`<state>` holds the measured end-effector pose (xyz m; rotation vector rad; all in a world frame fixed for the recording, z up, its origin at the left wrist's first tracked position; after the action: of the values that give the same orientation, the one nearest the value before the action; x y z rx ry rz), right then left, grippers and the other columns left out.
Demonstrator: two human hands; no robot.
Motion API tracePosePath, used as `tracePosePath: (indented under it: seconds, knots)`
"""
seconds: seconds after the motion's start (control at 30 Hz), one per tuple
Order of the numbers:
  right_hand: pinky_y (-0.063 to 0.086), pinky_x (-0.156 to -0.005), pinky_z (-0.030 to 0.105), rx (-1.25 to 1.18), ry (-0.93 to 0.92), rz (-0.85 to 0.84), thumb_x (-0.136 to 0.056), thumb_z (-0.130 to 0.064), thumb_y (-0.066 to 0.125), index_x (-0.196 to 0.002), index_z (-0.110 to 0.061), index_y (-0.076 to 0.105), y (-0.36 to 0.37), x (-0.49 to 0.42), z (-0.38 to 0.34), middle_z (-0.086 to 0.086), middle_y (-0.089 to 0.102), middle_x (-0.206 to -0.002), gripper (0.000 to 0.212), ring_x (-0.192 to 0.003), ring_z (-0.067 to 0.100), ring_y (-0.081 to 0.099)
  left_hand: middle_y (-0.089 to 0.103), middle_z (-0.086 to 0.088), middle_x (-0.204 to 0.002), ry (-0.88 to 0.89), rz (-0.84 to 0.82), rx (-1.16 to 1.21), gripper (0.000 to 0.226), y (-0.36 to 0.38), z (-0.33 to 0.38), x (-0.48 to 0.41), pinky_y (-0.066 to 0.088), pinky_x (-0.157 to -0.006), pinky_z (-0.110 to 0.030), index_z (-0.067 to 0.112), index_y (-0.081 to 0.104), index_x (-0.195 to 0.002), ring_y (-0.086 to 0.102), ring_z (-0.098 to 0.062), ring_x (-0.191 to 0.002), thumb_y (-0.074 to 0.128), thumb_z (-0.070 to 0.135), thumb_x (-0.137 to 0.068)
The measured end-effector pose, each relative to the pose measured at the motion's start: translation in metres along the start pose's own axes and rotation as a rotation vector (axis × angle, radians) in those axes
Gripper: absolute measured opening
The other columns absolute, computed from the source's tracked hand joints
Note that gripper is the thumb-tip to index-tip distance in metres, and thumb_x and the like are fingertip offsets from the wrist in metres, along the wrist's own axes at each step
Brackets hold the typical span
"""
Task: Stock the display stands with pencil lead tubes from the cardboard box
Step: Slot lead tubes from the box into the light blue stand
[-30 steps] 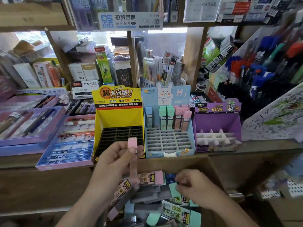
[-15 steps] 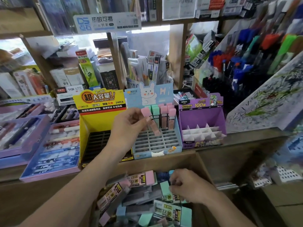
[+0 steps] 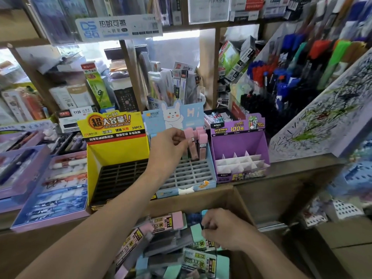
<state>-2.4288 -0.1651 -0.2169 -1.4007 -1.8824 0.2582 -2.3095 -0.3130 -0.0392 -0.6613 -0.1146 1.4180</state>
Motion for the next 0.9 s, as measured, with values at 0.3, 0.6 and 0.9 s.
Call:
tracePosePath:
  seconds: [0.3, 0.6, 0.9]
  knots:
    - [0.051, -0.064, 0.024, 0.002, -0.006, 0.010, -0.097, -0.030, 0.066, -0.101, -0.032, 0.058, 0.001, -0.003, 0.004, -0.004, 0.068, -0.092, 0.009, -0.077, 0.009, 0.065, 0.076, 0.000, -0.086, 0.093, -0.033, -0.121, 0.013, 0.007, 0.006, -0.002, 0.062, -0.081, -0.043, 0.012, 0.077, -0.105, 0.073, -0.017, -0.080, 0.074, 0.016, -0.093]
    - [0.052, -0.061, 0.021, -0.008, -0.003, 0.000, -0.098, -0.028, 0.065, -0.104, -0.031, 0.059, 0.001, -0.002, 0.003, 0.000, 0.071, -0.090, 0.009, -0.073, 0.007, 0.067, 0.070, 0.003, -0.079, 0.130, -0.035, -0.195, 0.013, 0.009, 0.014, -0.005, 0.062, -0.076, -0.043, 0.019, 0.064, -0.096, 0.071, -0.017, -0.075, 0.076, 0.017, -0.092]
    - [0.056, -0.068, 0.024, 0.013, -0.010, 0.001, -0.099, -0.027, 0.065, -0.109, -0.028, 0.059, 0.000, 0.000, 0.000, 0.000, 0.072, -0.091, 0.011, -0.076, 0.007, 0.066, 0.073, 0.002, -0.084, 0.110, -0.070, -0.269, 0.013, 0.015, 0.002, -0.003, 0.063, -0.079, -0.040, 0.014, 0.068, -0.097, 0.072, -0.014, -0.079, 0.078, 0.018, -0.090]
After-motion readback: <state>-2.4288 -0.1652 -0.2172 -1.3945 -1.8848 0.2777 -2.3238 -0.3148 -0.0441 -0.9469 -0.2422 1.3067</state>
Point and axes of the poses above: each hand's wrist, its own x-axis away from the middle knuckle, its own y-axis out of the palm, z = x × y, the point moved 9 cm from there along -x, towards the middle knuckle
